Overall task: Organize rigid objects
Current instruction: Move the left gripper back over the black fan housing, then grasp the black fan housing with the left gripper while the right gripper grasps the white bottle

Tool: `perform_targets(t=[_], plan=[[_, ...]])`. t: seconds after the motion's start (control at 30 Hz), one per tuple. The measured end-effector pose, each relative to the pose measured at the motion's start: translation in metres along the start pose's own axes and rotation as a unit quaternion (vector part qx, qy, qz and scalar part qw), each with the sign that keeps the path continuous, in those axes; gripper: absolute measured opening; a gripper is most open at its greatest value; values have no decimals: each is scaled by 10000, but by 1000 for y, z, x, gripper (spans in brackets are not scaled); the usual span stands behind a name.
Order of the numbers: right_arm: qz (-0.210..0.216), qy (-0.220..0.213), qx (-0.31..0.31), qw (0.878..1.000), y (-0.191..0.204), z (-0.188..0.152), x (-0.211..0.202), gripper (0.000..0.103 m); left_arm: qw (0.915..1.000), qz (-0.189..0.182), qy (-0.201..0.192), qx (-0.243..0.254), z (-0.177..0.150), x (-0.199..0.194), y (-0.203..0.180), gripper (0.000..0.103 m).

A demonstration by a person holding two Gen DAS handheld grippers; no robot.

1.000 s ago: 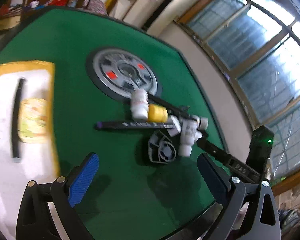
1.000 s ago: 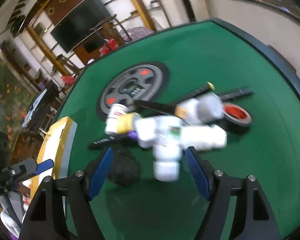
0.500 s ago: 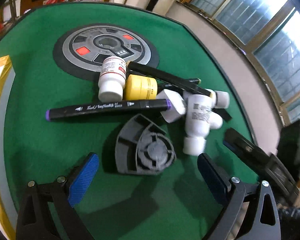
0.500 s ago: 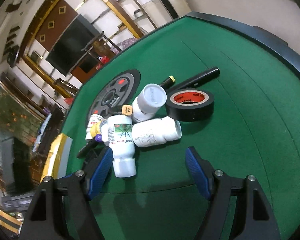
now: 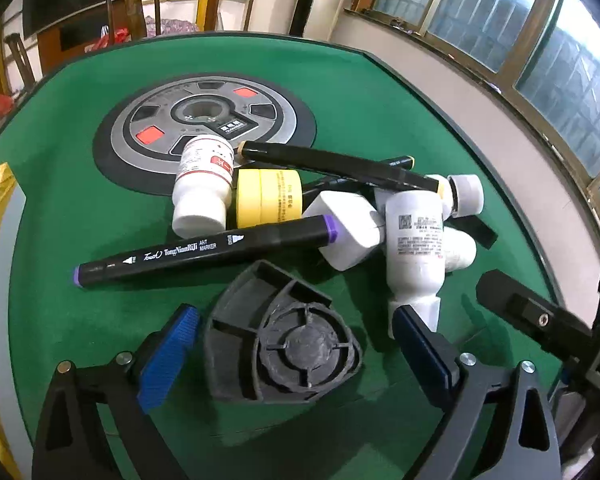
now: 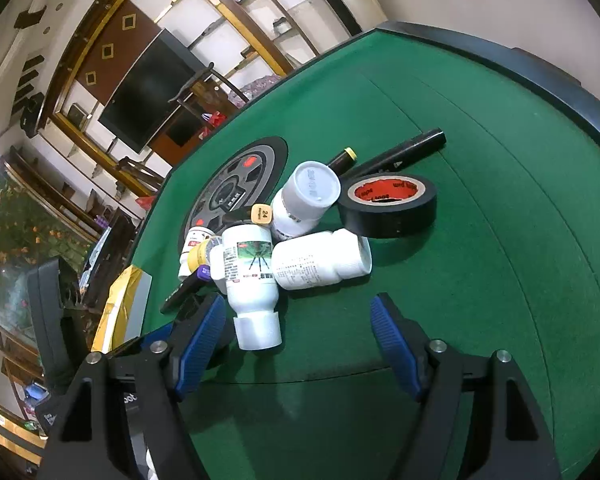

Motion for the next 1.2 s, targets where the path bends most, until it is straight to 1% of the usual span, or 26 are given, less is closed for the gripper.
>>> perform_targets(t=[0.17, 0.27, 0.53, 0.6, 0.63, 0.7, 0.77, 0.87, 0.93, 1.0, 1.13, 1.2], plan=[[-68, 16, -9, 10000, -1, -1, 2, 75, 9990, 319, -53, 308, -7, 2, -9, 97], [-57, 113, -1, 9999, -1, -1, 4, 75, 9981, 413, -65, 449, -9, 4, -10, 96], [-114, 152, 75, 9998, -4, 0, 5, 75, 9970, 616, -90, 463, -9, 2, -6, 84], [-129, 175, 82, 9997, -4, 0, 5, 75, 9962, 696, -90, 511, -10, 1, -7, 76], [-138, 192, 87, 9997, -5, 0, 6, 75, 9962, 671, -87, 549, -11, 1, -7, 74], [-126, 197, 81, 9997, -5, 0, 7, 77, 9963, 615, -74, 589, -14, -1, -9, 74], [-129, 198, 55, 9997, -4, 0, 8, 78, 9975, 478, -119, 511, -16, -6, -6, 74], [-209, 208, -29, 9996, -2, -1, 11, 78, 9987, 288, -286, 293, -15, -22, 1, 74], [-284, 253, -91, 9992, 1, 0, 12, 78, 9995, -66, -295, 60, -16, -36, 8, 74], [-453, 287, -291, 9981, 10, 0, 12, 78, 9992, -142, -370, 51, -19, -48, 9, 74], [-527, 286, -640, 9961, 37, -1, 18, 78, 9985, -256, -488, 42, -27, -65, 12, 74], [-692, 233, -869, 9935, 54, 2, 24, 78, 9980, -345, -525, -19, -30, -73, 16, 74]])
Point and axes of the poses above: each gripper's, at about its wrist camera, not at the fingertips, and x roughly the way its jaws point, y to its left, z to its top, the point moved 3 cm from there along x, roughly the way its jaws point, and after that the axes turned 8 degrees about -z, right-handed, at the moved point
